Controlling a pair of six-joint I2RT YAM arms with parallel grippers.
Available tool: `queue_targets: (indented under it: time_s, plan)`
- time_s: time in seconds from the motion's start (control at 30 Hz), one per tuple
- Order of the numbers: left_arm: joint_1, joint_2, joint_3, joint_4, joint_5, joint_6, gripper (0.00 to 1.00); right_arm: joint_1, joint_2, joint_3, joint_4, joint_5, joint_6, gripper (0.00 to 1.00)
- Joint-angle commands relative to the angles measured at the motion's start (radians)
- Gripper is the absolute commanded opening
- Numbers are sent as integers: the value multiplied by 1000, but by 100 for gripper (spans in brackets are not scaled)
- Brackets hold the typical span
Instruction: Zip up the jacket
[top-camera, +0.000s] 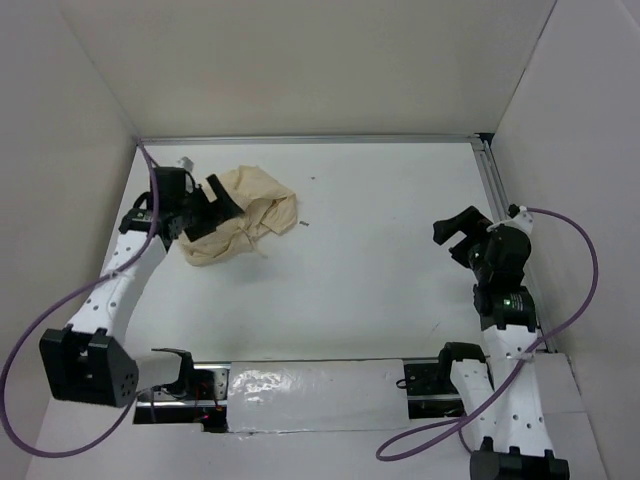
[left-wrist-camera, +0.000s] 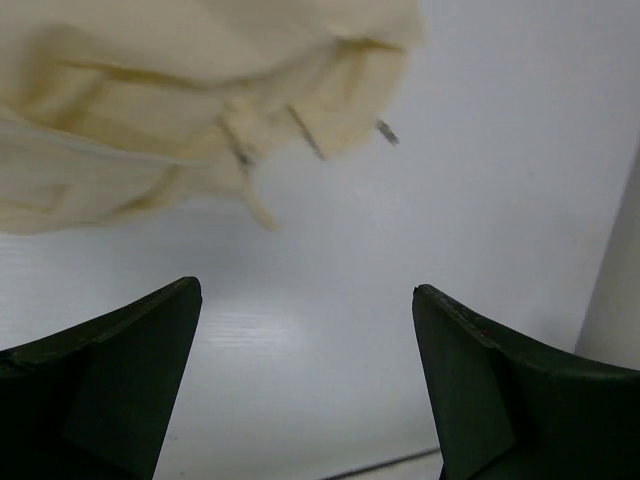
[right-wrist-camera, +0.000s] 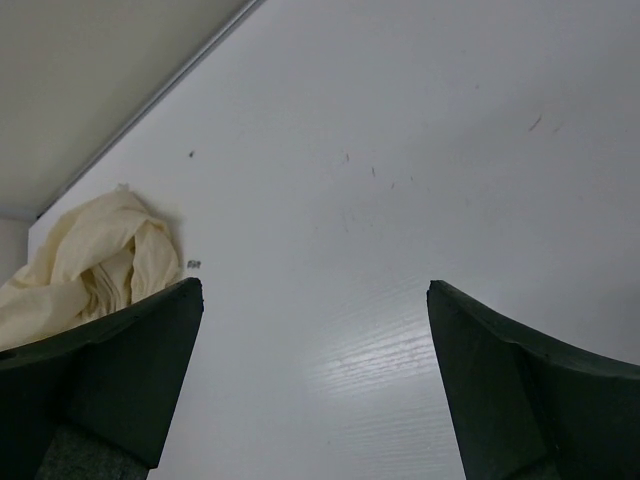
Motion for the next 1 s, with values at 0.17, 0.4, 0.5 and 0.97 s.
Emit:
queue_targets:
  time_s: [0.17,0.4,0.5,0.97]
  plan:
    - [362,347,208,-223,-135,-164,99,19,114,58,112,-21,-42,100]
    - [371,631,369,-150,-116,-126,98,27,180,47,169,-7,-42,100]
    - [347,697,429,-164,-69,-97,16,34,215,47,170,-47,-61,100]
    - [-177,107,80,120,142,199,0,390,198,18,147,6,-213,100]
